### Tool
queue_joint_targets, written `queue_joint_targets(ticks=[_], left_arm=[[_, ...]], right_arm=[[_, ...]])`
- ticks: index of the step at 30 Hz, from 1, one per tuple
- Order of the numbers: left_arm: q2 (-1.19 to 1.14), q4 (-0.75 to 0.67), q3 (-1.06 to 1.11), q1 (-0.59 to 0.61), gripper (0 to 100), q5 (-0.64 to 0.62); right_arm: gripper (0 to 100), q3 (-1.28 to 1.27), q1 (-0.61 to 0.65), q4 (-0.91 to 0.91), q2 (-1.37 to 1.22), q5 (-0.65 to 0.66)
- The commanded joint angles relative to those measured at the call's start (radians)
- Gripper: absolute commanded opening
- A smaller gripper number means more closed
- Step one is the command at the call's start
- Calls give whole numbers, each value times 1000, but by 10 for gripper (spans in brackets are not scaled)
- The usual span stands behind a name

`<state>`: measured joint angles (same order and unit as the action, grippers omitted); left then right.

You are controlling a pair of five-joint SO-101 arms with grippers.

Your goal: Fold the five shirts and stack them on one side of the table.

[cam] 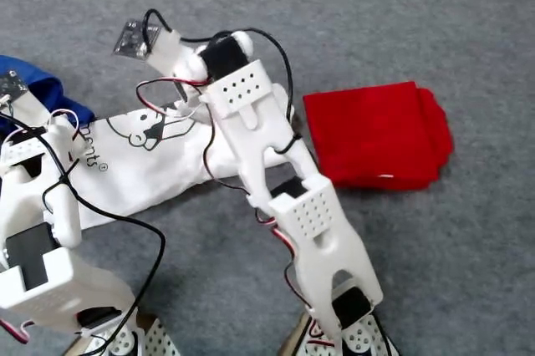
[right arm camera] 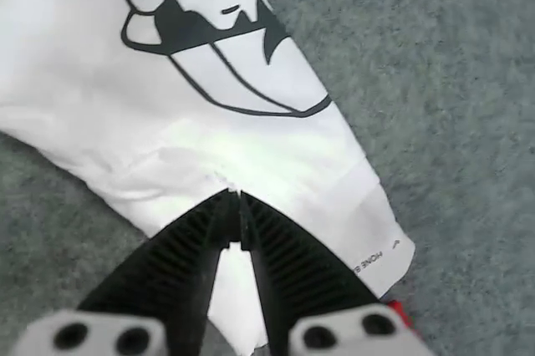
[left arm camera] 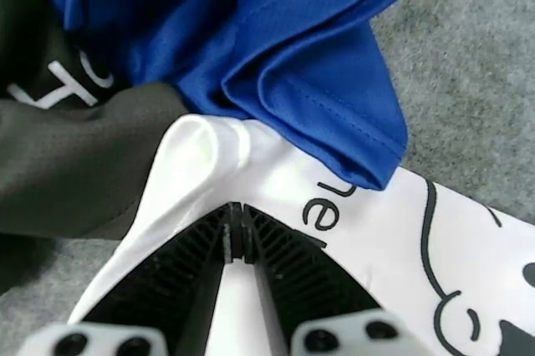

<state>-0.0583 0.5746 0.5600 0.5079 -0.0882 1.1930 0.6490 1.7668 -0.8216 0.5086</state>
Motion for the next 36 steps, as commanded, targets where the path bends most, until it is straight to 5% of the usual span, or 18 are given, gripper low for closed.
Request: queue_joint_targets(ticks=[1,19,36], left_arm=[[12,-2,-52,8,18,9],[12,-2,-52,8,18,9],[12,-2,-52,8,18,9]], right_arm=[[3,-177,53,17,173,-12],[3,-361,39,-265,-74,-12],[4,97,-47,20,159,-8]])
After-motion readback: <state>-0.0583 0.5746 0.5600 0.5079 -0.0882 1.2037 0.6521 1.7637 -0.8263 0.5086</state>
